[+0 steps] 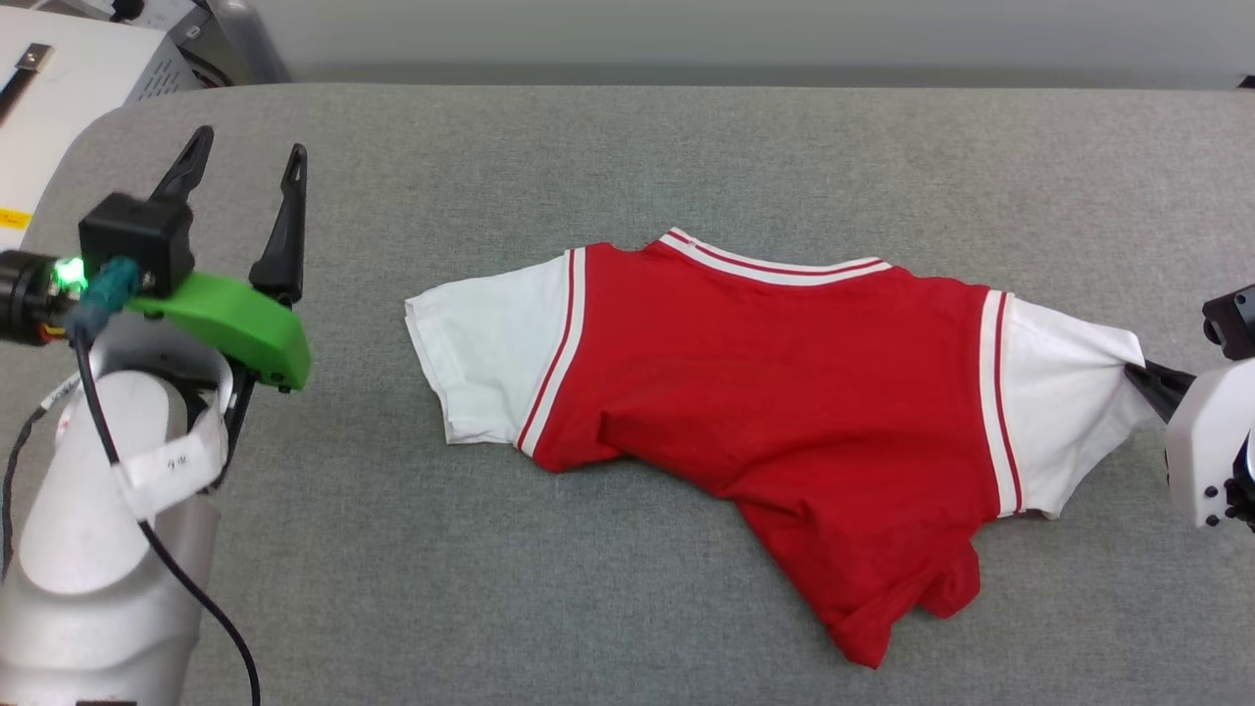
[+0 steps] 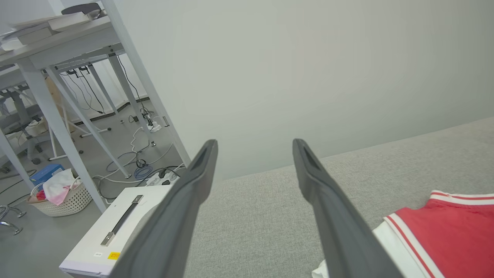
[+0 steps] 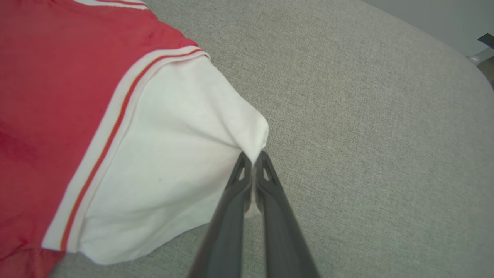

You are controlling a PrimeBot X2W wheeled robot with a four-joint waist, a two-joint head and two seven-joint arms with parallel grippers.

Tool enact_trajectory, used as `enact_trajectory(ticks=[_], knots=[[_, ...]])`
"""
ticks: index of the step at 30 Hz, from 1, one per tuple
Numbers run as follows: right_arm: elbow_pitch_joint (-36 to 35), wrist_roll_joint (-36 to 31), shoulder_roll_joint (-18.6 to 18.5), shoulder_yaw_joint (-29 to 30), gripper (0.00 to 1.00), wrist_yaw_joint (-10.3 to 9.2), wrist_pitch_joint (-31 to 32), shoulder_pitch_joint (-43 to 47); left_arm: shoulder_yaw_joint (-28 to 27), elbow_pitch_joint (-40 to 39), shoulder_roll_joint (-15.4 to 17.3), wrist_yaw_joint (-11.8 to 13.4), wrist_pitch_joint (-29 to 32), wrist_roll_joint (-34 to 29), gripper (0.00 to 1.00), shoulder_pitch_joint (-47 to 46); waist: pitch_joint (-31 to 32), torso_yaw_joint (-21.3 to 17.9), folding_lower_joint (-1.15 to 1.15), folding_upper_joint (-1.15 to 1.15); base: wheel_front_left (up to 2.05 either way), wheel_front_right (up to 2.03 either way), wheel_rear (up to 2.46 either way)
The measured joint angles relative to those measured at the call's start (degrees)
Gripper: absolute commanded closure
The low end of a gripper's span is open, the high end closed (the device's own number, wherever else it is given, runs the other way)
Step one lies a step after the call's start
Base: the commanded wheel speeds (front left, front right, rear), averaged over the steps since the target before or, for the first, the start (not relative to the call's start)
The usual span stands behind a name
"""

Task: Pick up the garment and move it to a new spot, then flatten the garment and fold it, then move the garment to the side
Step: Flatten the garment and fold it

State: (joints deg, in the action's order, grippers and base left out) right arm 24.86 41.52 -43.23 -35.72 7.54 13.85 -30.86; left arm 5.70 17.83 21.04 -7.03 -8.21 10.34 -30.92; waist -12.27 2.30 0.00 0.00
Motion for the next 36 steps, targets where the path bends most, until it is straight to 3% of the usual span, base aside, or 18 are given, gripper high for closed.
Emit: enact_trajectory(ticks=[3,9,14,23,32,33,34,36], knots=[[-1.23,-0.47,0.04,0.01,1.00,0.00,-0.03,-0.44,6.09,2.25,2.83,-0.29,7.89,6.06,0.00,-5.36,-0.78,-0.66,0.00,0.00,0.00,0.00,0.00],[-4.24,-1.24,0.20,0.35,1.00,0.00,-0.57,-1.77,19.23,4.68,9.90,-0.30,31.04,24.24,0.00,-13.52,-2.76,-1.95,0.00,0.00,0.00,0.00,0.00],[-7.10,-2.27,1.03,0.43,1.00,-0.01,-0.56,-3.38,26.99,6.82,13.86,-0.30,45.44,33.52,0.00,-18.54,-5.45,-3.12,0.00,0.00,0.00,0.00,0.00],[-9.37,-3.42,1.90,0.42,1.00,-0.01,-0.58,-6.66,34.41,12.72,14.26,-0.30,51.86,39.07,0.00,-23.20,-10.86,-5.02,0.01,0.00,0.00,0.00,0.00],[-9.37,-3.64,2.47,0.01,1.00,-0.01,-1.08,-7.53,43.98,12.73,17.82,-0.30,53.81,41.54,0.00,-27.28,-14.47,-6.98,0.00,0.00,0.00,0.00,0.00],[-9.29,-3.64,2.47,-0.02,1.00,-0.01,-1.09,-7.62,44.59,12.63,18.15,-0.30,53.78,42.12,0.85,-27.55,-14.57,-7.08,0.00,0.00,0.00,0.00,0.00],[-9.18,-3.64,2.48,-0.05,1.00,-0.01,-1.10,-7.79,45.65,12.22,18.53,-0.30,53.46,42.47,1.00,-27.90,-14.61,-7.14,0.00,0.00,0.00,0.00,0.00],[-9.03,-3.64,2.65,-0.12,1.00,-0.01,-1.53,-8.10,48.00,11.18,19.08,-0.30,51.54,42.66,1.00,-28.25,-14.37,-7.12,0.00,0.00,0.00,0.00,0.00]])
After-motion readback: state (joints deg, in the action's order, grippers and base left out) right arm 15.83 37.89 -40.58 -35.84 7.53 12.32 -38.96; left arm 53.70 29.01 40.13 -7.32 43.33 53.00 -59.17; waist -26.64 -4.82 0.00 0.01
